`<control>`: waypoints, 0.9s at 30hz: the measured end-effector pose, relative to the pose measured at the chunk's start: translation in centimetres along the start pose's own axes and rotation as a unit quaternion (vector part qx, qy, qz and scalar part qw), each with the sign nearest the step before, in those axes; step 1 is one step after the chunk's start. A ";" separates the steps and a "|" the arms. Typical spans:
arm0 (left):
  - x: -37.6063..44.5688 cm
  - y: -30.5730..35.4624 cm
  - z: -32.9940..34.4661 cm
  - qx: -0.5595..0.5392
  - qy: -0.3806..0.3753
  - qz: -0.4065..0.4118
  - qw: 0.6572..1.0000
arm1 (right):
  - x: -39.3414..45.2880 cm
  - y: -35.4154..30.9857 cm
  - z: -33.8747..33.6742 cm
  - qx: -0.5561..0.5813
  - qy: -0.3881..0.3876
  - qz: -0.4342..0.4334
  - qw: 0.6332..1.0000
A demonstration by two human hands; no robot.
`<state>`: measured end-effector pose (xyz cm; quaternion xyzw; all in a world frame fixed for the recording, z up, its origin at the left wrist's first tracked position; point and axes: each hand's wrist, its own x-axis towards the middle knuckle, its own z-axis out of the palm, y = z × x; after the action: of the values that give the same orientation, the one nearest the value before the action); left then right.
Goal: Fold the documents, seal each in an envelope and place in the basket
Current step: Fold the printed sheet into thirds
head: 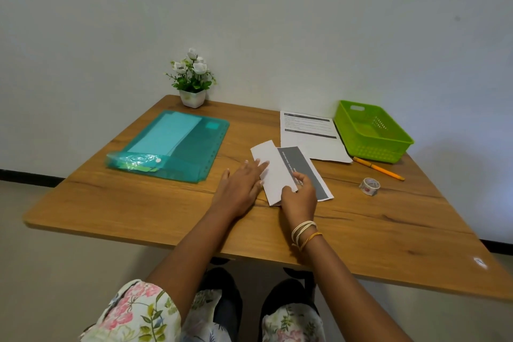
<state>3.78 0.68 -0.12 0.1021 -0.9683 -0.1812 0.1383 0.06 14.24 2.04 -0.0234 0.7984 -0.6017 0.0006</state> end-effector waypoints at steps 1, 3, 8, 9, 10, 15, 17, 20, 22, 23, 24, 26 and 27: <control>0.1 -0.1 0.0 0.002 -0.008 -0.002 1.000 | 0.1 0.2 -0.1 -0.019 -0.011 -0.007 1.000; 0.1 -0.1 -0.1 0.008 -0.022 -0.004 1.000 | 0.3 0.3 -0.3 -0.062 -0.029 -0.032 0.997; 0.1 0.0 0.0 0.023 -0.036 -0.008 0.999 | 0.1 0.6 -0.9 -0.335 -0.025 -0.136 0.932; 0.1 0.0 0.0 0.027 -0.037 -0.008 0.999 | 0.1 0.7 -1.0 -0.371 -0.025 -0.166 0.913; 0.2 0.0 0.0 0.030 -0.037 -0.008 0.999 | 0.1 0.8 -1.1 -0.395 -0.039 -0.193 0.897; 0.1 0.0 0.2 0.040 -0.038 -0.014 0.998 | 0.0 1.5 -0.4 -0.457 -0.169 -0.251 0.836; 0.1 0.0 0.2 0.039 -0.035 -0.016 0.998 | -0.1 1.8 -0.5 -0.461 -0.175 -0.252 0.833; 0.1 0.0 0.3 0.033 -0.030 -0.021 0.999 | 0.0 2.1 -0.5 -0.437 -0.170 -0.237 0.851; 0.1 -0.1 0.3 0.031 -0.030 -0.026 0.999 | -0.2 2.1 -0.5 -0.410 -0.163 -0.228 0.868; 0.1 -0.1 0.3 0.030 -0.031 -0.028 0.999 | -0.3 2.2 -0.6 -0.409 -0.164 -0.230 0.868; 0.2 -0.1 0.3 0.030 -0.031 -0.029 0.999 | -0.3 2.3 -0.7 -0.416 -0.167 -0.234 0.862; 0.3 -0.1 0.2 0.027 -0.030 -0.030 0.999 | -0.2 2.2 -0.9 -0.428 -0.173 -0.238 0.854; 0.3 -0.1 0.2 0.025 -0.030 -0.031 0.999 | -0.2 2.1 -0.9 -0.427 -0.175 -0.234 0.856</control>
<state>3.45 0.55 -0.23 0.1302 -0.9725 -0.1646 0.1013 0.13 15.71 0.24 -0.3128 0.9344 -0.1702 -0.0105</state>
